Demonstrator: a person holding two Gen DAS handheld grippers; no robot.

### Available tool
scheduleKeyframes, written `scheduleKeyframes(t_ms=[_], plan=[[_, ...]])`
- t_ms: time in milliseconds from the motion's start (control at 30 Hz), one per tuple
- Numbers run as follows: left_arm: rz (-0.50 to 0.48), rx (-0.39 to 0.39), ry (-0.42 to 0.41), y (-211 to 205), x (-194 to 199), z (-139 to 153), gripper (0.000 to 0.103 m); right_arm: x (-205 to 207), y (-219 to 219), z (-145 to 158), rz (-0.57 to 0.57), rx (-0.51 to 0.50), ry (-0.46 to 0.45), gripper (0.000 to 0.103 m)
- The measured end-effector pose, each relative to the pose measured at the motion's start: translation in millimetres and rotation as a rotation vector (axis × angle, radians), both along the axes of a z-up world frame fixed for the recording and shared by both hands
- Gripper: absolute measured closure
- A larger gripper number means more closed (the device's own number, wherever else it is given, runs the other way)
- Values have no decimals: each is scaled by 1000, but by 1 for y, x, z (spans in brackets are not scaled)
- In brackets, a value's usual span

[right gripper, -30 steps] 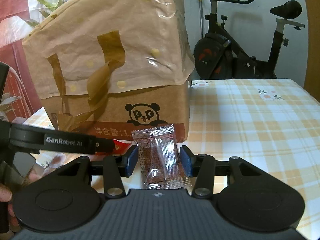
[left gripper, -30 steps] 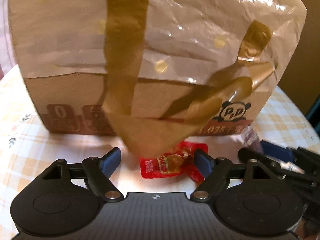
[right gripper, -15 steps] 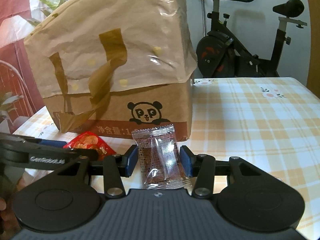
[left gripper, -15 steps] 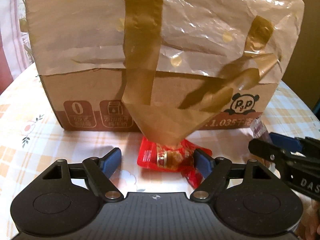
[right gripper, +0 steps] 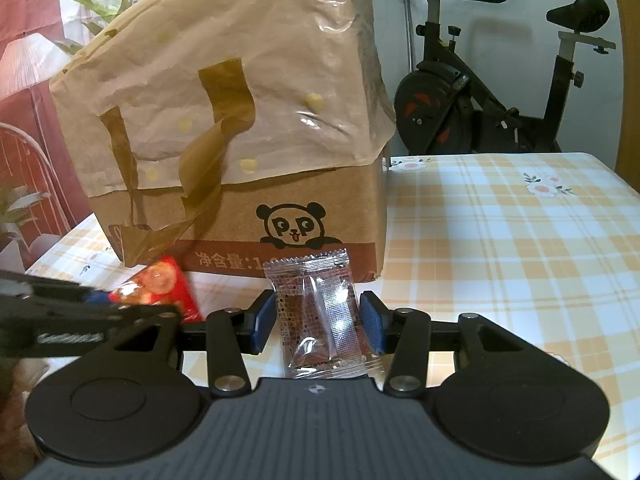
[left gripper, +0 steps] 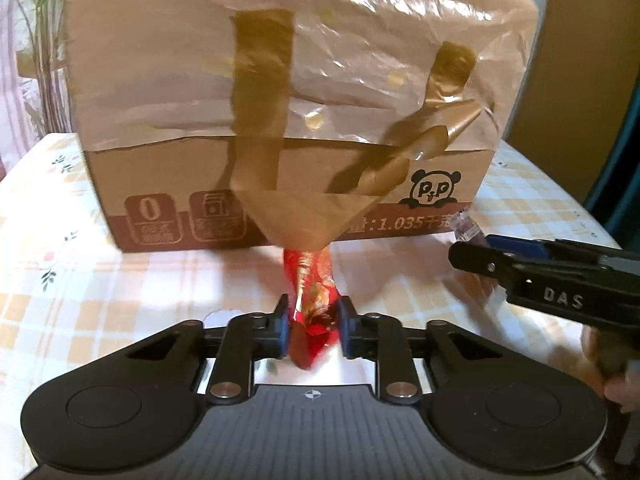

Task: Organize snacks
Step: 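Grasp the brown clear packet with the right gripper while the left grasps the red wrapped snack, then lift both held snacks over the cardboard box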

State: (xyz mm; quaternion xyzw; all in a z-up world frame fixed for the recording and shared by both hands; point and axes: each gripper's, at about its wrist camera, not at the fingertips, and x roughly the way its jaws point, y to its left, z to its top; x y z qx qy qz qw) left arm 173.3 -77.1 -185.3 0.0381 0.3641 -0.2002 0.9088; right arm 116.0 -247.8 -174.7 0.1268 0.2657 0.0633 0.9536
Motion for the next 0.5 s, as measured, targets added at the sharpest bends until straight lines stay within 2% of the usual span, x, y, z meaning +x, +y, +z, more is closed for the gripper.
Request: scheduleKeyframes(t_ms=[200,500], plan=[[43,-41,2,17,-2,5,84,1,1,1,2,-3,4,54],[16,-67,19,18,-6,6,84,-1,8,1,26,-25,-13,54]])
